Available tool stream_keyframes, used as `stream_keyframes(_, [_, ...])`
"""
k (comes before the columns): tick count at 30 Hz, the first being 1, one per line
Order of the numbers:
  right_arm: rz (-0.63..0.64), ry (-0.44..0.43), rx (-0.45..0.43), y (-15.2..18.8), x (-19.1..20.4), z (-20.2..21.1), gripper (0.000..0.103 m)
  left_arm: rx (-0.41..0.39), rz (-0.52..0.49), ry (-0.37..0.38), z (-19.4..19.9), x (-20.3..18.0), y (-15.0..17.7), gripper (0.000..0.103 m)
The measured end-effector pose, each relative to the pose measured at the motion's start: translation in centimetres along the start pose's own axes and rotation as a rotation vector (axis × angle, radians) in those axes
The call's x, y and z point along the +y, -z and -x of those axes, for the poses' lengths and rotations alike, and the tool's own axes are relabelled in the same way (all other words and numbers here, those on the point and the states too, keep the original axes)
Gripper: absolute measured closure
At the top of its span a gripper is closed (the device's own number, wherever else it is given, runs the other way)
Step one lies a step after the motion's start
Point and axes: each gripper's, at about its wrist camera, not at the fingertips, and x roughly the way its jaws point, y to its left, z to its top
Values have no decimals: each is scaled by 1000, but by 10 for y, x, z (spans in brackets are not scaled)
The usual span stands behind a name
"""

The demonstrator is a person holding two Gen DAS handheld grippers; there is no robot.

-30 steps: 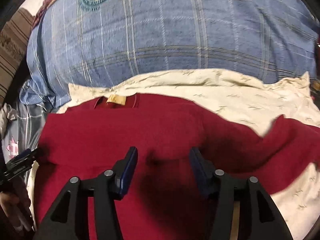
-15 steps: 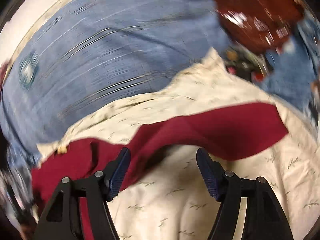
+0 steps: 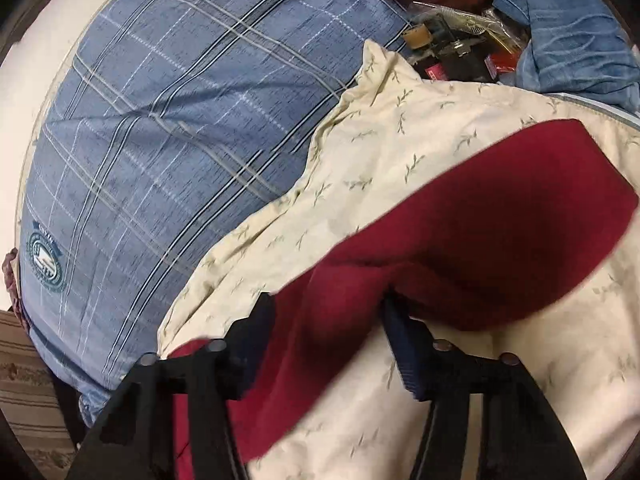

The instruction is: Fold small clothes

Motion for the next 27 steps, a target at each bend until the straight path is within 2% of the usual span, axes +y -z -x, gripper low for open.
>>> stream_keyframes(1, [19,-10,-13,4,4,8,44,-2,6,-2,0,-1,0,0])
stream_keyframes(3, [40,-16,-41,14,8,24,28,-1,9,-3,0,-1,0,0])
stream_keyframes(4, [31,-14,-35,19,6,28,24,-3,11,-7,0,-3,1,0])
stream_keyframes(8, [-52,-60,41,24,-11,13,23,-11,19,-21,1,-8,1,0])
stream_keyframes(11, [-130,-130,14,22,-23,-2,23,-9,26,-24,0,-7,2,0])
stream_keyframes(13, [-180,-147,-15,11,-30,-15,31,-11,21,-27,0,-7,2,0])
stream_keyframes(14, [-173,-109,-30,4,-32,-22,50,-11,21,-28,0,-7,2,0])
stream_keyframes(15, [-148,-67,-38,-2,-31,-24,78,-12,24,-27,1,-6,1,0])
stream_keyframes(16, [-109,-21,-49,-9,-28,-25,90,-15,28,-27,2,-5,1,0])
stream_keyframes(19, [-18,-24,-127,-17,-4,-6,92,-39,53,-32,6,0,-1,0])
stream_keyframes(23, [228,-93,-239,-4,74,35,92,-81,107,-18,17,12,-5,0])
stream_keyframes(27, [501,-190,-227,39,162,41,92,-114,145,-18,25,24,-8,0])
